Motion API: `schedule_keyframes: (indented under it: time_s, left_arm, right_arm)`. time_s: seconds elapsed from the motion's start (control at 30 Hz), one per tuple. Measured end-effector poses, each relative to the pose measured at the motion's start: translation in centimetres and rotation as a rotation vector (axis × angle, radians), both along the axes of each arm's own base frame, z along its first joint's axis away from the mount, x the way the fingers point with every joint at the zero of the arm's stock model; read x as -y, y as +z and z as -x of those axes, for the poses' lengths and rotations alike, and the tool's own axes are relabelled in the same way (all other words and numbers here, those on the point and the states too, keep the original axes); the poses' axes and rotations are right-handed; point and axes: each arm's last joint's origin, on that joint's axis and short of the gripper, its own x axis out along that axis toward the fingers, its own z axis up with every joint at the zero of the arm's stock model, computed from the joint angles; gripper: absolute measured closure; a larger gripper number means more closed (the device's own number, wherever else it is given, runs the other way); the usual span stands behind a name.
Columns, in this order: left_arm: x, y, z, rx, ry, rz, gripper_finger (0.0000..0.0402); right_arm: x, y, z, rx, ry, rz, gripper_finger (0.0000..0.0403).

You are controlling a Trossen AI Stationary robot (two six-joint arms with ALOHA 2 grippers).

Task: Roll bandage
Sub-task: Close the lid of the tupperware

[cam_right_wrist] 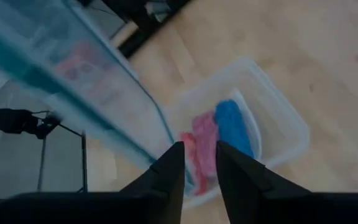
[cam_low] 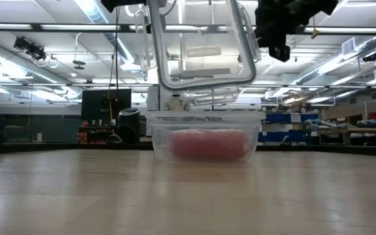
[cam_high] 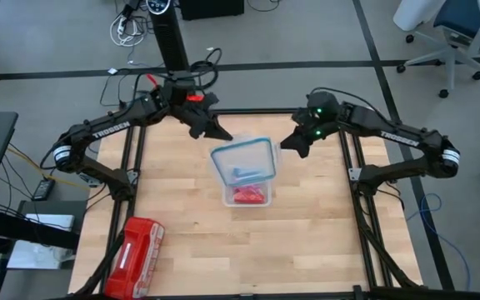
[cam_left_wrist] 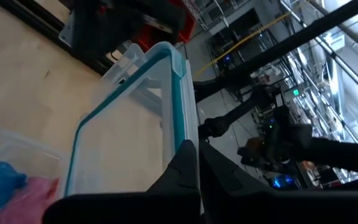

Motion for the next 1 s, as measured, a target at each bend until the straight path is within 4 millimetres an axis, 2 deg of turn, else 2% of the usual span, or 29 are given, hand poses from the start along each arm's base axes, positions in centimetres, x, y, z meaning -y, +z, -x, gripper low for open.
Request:
schedule_keyframes:
  time_s: [0.33, 0.6, 0.77, 1.0]
  left_arm:
    - [-1.3, 0.2, 0.9, 0.032, -0.073, 0.032, 0.0401]
    - [-1.4, 1.3, 1.0, 0.112, -0.196, 0.064, 0.0401]
    - [-1.7, 1.8, 1.1, 0.142, -0.185, 0.062, 0.0401]
    - [-2.0, 2.1, 1.1, 0.166, -0.145, 0.038, 0.0401]
  right_arm:
    - [-1.6, 1.3, -1.6, 0.166, 0.133, 0.072, 0.0284]
    - [-1.9, 2.9, -2.0, 0.324, 0.201, -0.014, 0.0287]
    - [-2.0, 3.0, -2.0, 0.336, 0.222, -0.039, 0.0286]
    - [-1.3, 4.1, -0.9, 0.395, 0.178, -0.018, 0.0287]
